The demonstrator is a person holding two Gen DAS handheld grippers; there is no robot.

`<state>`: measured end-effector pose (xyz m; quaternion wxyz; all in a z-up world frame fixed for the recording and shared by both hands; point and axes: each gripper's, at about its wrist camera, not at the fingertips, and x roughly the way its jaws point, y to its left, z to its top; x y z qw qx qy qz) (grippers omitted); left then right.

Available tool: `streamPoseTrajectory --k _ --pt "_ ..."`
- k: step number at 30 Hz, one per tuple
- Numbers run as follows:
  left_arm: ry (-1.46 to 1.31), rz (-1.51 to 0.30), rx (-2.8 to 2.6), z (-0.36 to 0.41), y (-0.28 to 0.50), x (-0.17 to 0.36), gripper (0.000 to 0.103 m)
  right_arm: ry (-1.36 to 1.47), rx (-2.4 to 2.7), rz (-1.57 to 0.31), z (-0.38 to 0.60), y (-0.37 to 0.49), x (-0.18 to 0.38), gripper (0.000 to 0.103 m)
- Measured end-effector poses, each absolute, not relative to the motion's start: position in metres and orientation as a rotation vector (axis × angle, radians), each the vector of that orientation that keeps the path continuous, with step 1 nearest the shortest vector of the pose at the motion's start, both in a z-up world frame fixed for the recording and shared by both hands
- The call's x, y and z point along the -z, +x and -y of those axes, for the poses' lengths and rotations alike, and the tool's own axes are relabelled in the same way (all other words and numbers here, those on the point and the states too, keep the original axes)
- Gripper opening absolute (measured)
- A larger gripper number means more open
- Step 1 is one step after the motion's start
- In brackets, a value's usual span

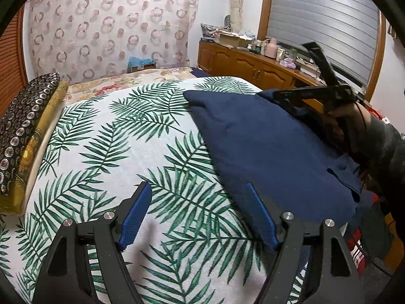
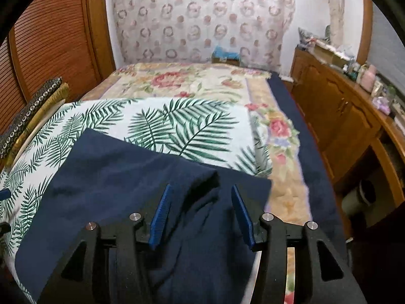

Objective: Fold small clothes
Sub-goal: 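Lift the side with the right gripper and fold it over the shirt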

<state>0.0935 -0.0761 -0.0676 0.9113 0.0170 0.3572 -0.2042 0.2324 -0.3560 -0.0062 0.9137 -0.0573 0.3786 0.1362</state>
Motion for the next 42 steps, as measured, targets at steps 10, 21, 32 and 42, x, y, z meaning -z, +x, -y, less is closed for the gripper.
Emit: streamPoseTrajectory --k 10,21,32,42 --pt "0.056 -0.766 0.457 0.091 0.091 0.072 0.077 -0.097 -0.33 -0.769 0.365 0.241 0.0 0.012" --pt "0.083 -0.803 0.474 0.099 0.089 0.079 0.077 -0.075 -0.107 -0.716 0.401 0.23 -0.011 0.009" --pt "0.091 -0.813 0.489 0.103 0.075 0.079 0.077 -0.146 -0.223 -0.678 0.386 0.128 -0.026 0.041" --pt "0.091 -0.821 0.506 0.103 0.062 0.082 0.077 -0.209 -0.359 -0.762 0.371 0.043 0.013 0.041"
